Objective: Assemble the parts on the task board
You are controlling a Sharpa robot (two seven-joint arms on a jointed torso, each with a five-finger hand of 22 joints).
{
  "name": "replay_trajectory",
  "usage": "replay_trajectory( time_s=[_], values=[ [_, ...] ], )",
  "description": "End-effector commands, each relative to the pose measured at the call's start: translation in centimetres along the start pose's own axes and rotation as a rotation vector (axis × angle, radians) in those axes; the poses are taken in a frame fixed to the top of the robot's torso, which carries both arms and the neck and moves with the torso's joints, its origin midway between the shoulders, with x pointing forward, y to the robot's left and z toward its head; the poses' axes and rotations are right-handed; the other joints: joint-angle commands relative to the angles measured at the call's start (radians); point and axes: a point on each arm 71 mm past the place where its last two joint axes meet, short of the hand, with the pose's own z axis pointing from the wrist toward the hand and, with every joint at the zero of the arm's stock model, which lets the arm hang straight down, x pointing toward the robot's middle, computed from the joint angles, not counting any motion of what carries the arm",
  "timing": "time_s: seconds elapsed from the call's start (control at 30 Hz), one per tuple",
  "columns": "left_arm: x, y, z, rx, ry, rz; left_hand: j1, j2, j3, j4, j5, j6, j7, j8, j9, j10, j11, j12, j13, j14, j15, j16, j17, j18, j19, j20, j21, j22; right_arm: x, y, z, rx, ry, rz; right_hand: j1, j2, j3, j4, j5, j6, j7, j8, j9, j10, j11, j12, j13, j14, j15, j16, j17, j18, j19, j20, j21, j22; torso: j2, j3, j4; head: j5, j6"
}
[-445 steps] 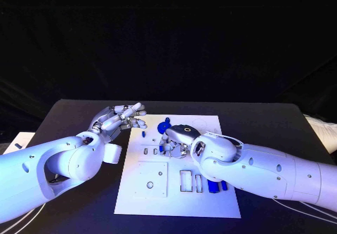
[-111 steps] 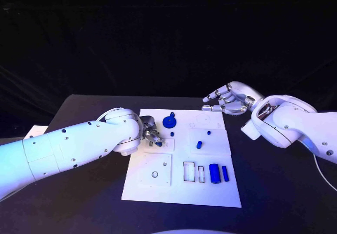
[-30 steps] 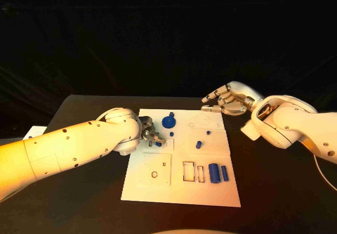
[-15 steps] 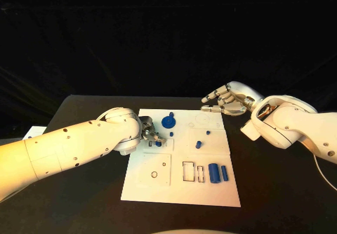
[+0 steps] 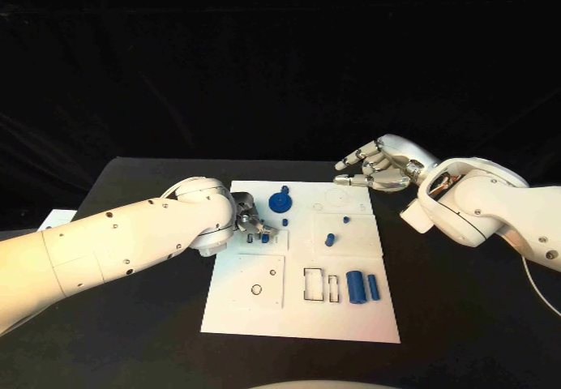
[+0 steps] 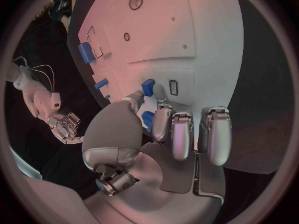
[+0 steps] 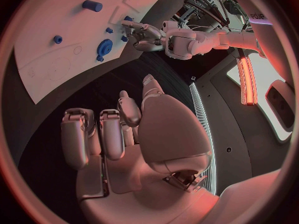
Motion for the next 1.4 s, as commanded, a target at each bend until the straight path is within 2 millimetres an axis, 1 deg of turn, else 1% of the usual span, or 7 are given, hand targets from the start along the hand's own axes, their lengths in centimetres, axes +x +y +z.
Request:
replay_trajectory(
  time_s=[0.03, 0.67, 0.83, 0.9, 1.0, 1.1, 1.4],
  values=[
    [0.7, 0.1, 0.2, -0.036, 0.04, 0.016, -0.014, 0.0, -0.008, 0.001, 0.001, 0.003, -0.005, 0.003, 0.002, 0.007, 0.001, 0.005, 0.002, 0.107, -0.007, 0.003, 0.263, -0.014, 0.104, -0.006, 0.003, 0.263, 0.1, 0.1, 0.0, -0.01, 0.009, -0.008, -0.004, 0.007, -0.008, 0.0, 0.006, 0.008, 0.0, -0.001, 0.001, -0.008, 0.0, -0.002, 0.0, 0.069, -0.006, -0.005, 0.089, 0.004, -0.006, 0.002, -0.003, 0.106, 0.0, -0.0001, 0.0, -0.001, 0.0],
    [0.7, 0.0, 0.0, -0.021, 0.029, 0.012, -0.03, 0.009, -0.029, 0.003, 0.002, 0.006, -0.007, 0.005, 0.004, 0.009, -0.001, 0.006, 0.003, 0.107, -0.008, 0.003, 0.263, -0.014, 0.104, -0.007, 0.003, 0.263, 0.1, 0.0, 0.0, -0.008, 0.009, -0.009, -0.005, 0.007, -0.009, 0.0, 0.006, 0.008, 0.0, -0.001, 0.001, -0.008, 0.0, -0.002, 0.0, 0.069, -0.006, -0.006, 0.089, 0.004, -0.007, 0.002, -0.004, 0.105, -0.001, -0.001, 0.0003, -0.001, 0.002],
    [0.1, 0.0, -0.7, 0.001, 0.021, -0.019, -0.038, 0.009, -0.051, 0.003, 0.003, -0.014, -0.001, -0.005, 0.002, -0.003, 0.003, -0.011, -0.014, 0.107, -0.007, 0.003, 0.263, -0.014, 0.104, -0.007, 0.003, 0.263, -0.1, -0.2, 0.1, -0.002, 0.006, -0.011, -0.005, 0.007, -0.009, 0.0, 0.006, 0.008, 0.0, -0.001, 0.001, -0.008, 0.0, -0.002, 0.0, 0.069, -0.006, -0.006, 0.089, 0.004, -0.007, 0.002, -0.004, 0.105, -0.002, -0.001, 0.0007, -0.002, 0.009],
    [-0.5, 0.0, -1.1, 0.009, 0.018, -0.029, -0.039, 0.008, -0.063, 0.003, 0.003, -0.029, 0.004, -0.015, -0.002, -0.01, 0.007, -0.02, -0.023, 0.107, -0.005, 0.003, 0.263, -0.013, 0.102, -0.005, 0.0, 0.259, -0.1, -0.3, 0.1, 0.001, 0.004, -0.012, -0.005, 0.007, -0.009, 0.0, 0.006, 0.008, 0.0, -0.001, 0.001, -0.008, 0.0, -0.002, 0.0, 0.069, -0.006, -0.006, 0.089, 0.004, -0.007, 0.002, -0.004, 0.105, -0.002, -0.0006, 0.0005, -0.001, 0.011],
    [-1.7, 0.0, -1.8, 0.018, 0.01, -0.041, -0.034, 0.006, -0.092, 0.002, 0.003, -0.079, 0.026, -0.063, -0.03, -0.028, 0.025, -0.039, -0.042, 0.107, 0.009, 0.003, 0.263, -0.008, 0.091, 0.004, -0.012, 0.242, -0.1, -0.5, 0.2, 0.006, 0.003, -0.012, -0.005, 0.007, -0.009, 0.0, 0.006, 0.008, 0.0, -0.001, 0.001, -0.008, 0.0, -0.002, 0.0, 0.069, -0.006, -0.006, 0.089, 0.004, -0.007, 0.002, -0.004, 0.105, -0.002, -0.0004, 0.0001, 0.001, 0.014],
    [-3.1, 0.1, -2.5, 0.022, 0.004, -0.051, -0.016, 0.009, -0.12, 0.003, 0.004, -0.09, 0.041, -0.099, -0.062, -0.038, 0.041, -0.046, -0.048, 0.107, 0.023, 0.003, 0.263, -0.006, 0.087, 0.017, -0.018, 0.235, -0.1, -0.7, 0.2, 0.011, 0.003, -0.013, -0.005, 0.007, -0.009, 0.0, 0.006, 0.008, 0.0, -0.001, 0.001, -0.008, 0.0, -0.002, 0.0, 0.069, -0.006, -0.006, 0.089, 0.004, -0.007, 0.002, -0.004, 0.105, -0.002, -0.0003, 0.0005, 0.001, 0.017],
    [-7.2, 1.0, -3.2, -0.019, -0.001, -0.01, -0.002, 0.013, -0.155, 0.002, 0.003, -0.08, 0.047, -0.12, -0.086, -0.044, 0.045, -0.05, -0.053, 0.107, 0.028, 0.003, 0.263, -0.006, 0.087, 0.026, -0.019, 0.235, 0.0, -0.9, 0.3, 0.017, 0.007, -0.011, -0.005, 0.007, -0.009, 0.0, 0.006, 0.008, 0.0, -0.001, 0.001, -0.008, 0.0, -0.002, 0.0, 0.069, -0.006, -0.006, 0.089, 0.004, -0.007, 0.002, -0.004, 0.105, 0.0, -0.0005, 0.0001, 0.003, 0.024]
  ],
)
